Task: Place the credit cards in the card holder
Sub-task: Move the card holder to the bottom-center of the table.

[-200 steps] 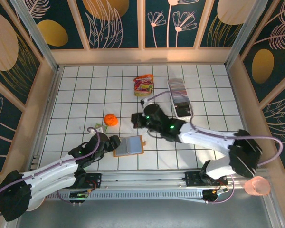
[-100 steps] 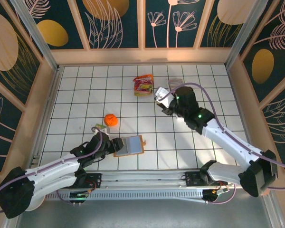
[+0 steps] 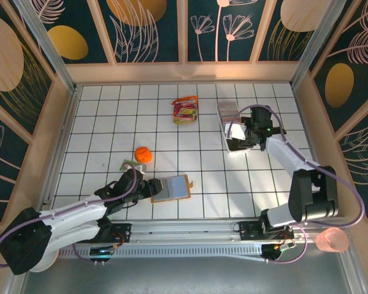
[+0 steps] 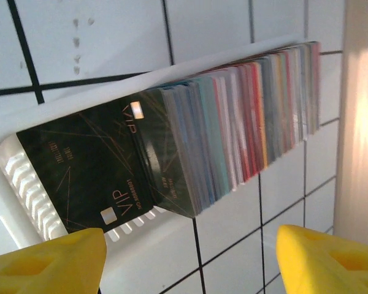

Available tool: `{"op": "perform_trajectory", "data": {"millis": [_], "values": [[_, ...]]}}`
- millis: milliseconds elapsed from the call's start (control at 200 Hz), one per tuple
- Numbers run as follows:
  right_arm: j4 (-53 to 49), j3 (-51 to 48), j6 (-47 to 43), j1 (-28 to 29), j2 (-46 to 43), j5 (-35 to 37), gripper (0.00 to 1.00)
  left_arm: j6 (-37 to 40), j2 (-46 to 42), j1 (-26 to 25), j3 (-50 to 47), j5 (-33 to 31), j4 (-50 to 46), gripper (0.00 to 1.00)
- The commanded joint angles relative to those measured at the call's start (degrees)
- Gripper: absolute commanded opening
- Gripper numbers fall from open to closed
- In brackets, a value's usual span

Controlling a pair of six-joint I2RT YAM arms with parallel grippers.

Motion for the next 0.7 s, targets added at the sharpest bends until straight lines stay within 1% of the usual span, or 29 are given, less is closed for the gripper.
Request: {"op": "perform_trajectory", "data": {"millis": [0,50,180,375,450,691], "values": [[0.7,2.1,-7.5,-0.8,3.5,-1.5,0.72,1.1,0.9,0.3,1.6,1.8,1.0,0.54],[1.3,1.8,-8.4,-0.8,4.6,-1.4,0.72,1.1,1.0,0.2,1.7,1.6,1.3,0.54],[7.1,-0.1,-8.8,-0.2,6.3,-2.4,0.72,1.4,2.0,0.3,2.2,1.4,1.9,0.52],[11.3,-0.5,-10.2,0.8,8.5,-2.2,0.66,1.3,3.6,0.3,2.6,2.0,2.4,0.50],[11.3,0.2,-10.5,0.9,9.3,-2.5,0.64,1.2,3.9,0.2,2.6,2.1,2.5,0.49],[11.4,2.3,-11.3,1.9,13.6,-1.5,0.64,1.2,4.8,0.3,2.8,2.1,2.6,0.48]]}}
